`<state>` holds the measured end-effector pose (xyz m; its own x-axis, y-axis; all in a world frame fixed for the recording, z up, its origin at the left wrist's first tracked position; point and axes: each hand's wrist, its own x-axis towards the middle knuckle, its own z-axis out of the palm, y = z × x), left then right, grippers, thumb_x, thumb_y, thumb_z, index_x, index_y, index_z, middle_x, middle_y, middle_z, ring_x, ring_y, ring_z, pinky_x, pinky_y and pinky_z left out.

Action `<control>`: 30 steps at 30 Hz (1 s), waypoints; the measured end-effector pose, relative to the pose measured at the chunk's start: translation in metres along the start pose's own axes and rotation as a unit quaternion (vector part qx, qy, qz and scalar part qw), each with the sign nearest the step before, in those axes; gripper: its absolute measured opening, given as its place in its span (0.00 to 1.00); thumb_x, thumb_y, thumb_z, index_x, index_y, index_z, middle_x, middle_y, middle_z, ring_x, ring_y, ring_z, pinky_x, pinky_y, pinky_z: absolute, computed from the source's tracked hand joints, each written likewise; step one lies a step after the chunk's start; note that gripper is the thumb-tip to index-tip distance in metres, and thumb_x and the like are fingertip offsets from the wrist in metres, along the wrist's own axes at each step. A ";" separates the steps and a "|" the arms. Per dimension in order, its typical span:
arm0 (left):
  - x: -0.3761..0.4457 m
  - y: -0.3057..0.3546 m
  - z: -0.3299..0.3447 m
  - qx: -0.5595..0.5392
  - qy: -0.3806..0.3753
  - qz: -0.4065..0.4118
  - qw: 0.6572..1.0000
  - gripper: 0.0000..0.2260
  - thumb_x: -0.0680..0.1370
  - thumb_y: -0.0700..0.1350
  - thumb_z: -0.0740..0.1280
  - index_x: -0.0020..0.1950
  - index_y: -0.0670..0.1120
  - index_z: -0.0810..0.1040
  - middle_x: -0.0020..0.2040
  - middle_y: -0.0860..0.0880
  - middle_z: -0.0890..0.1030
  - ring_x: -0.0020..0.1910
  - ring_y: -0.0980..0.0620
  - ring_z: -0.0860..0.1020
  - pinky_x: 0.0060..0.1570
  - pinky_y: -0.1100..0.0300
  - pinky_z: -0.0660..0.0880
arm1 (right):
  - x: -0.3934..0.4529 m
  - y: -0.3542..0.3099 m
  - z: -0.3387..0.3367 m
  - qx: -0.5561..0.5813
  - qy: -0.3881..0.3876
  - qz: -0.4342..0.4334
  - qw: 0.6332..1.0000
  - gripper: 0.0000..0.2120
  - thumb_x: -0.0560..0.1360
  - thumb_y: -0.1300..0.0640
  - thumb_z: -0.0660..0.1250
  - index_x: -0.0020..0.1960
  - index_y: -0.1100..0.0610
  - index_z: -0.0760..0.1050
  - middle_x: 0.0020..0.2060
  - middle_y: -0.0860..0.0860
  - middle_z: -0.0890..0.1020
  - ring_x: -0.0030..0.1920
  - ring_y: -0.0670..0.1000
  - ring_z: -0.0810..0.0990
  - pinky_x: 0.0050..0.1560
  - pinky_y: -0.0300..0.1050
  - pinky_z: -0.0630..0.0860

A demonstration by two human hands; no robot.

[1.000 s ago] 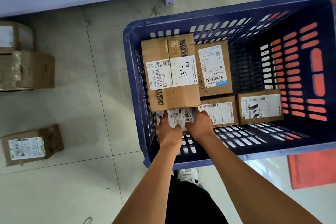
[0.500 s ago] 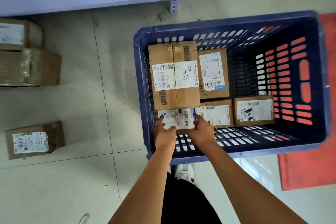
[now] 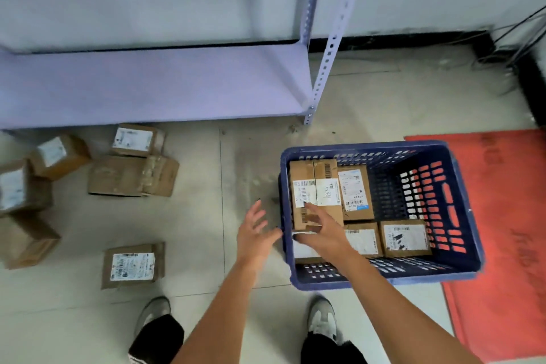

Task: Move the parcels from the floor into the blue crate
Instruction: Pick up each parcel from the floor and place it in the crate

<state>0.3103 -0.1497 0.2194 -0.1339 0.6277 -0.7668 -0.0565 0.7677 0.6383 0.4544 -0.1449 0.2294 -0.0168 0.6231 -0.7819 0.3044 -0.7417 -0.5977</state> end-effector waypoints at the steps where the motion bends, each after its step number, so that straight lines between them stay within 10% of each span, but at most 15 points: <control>1: 0.004 0.005 -0.019 -0.009 0.003 0.010 1.000 0.36 0.68 0.28 0.71 0.72 0.47 0.65 0.69 0.43 0.71 0.65 0.44 0.73 0.62 0.49 0.73 | 0.002 -0.013 0.015 0.001 -0.006 -0.009 1.000 0.35 0.69 0.67 0.72 0.71 0.53 0.64 0.63 0.53 0.73 0.58 0.50 0.72 0.56 0.41 0.71; 18: 0.075 -0.038 -0.415 0.043 0.034 -0.034 0.998 0.35 0.68 0.28 0.71 0.71 0.46 0.65 0.65 0.44 0.72 0.58 0.50 0.73 0.53 0.57 0.73 | 0.043 -0.063 0.378 0.008 -0.029 0.067 0.997 0.35 0.68 0.63 0.73 0.71 0.49 0.64 0.64 0.54 0.72 0.63 0.55 0.75 0.55 0.44 0.73; 26: 0.141 -0.118 -0.475 0.096 0.063 -0.098 0.989 0.37 0.66 0.31 0.74 0.72 0.45 0.64 0.67 0.40 0.72 0.62 0.43 0.74 0.55 0.58 0.70 | 0.109 -0.014 0.460 -0.078 -0.049 0.097 0.991 0.33 0.69 0.59 0.74 0.71 0.51 0.65 0.63 0.55 0.75 0.54 0.50 0.75 0.49 0.39 0.70; 30: 0.186 -0.163 -0.481 0.098 0.078 -0.132 0.983 0.40 0.65 0.36 0.77 0.73 0.46 0.63 0.69 0.41 0.70 0.66 0.43 0.71 0.67 0.49 0.68 | 0.160 0.021 0.483 -0.128 -0.046 0.123 0.983 0.39 0.70 0.54 0.72 0.75 0.51 0.56 0.70 0.56 0.69 0.68 0.56 0.69 0.65 0.45 0.69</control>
<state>-0.1809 -0.2205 0.0052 -0.2920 0.3866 -0.8748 0.0799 0.9213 0.3805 -0.0016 -0.1801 0.0059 0.0055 0.3992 -0.9169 0.5387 -0.7736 -0.3336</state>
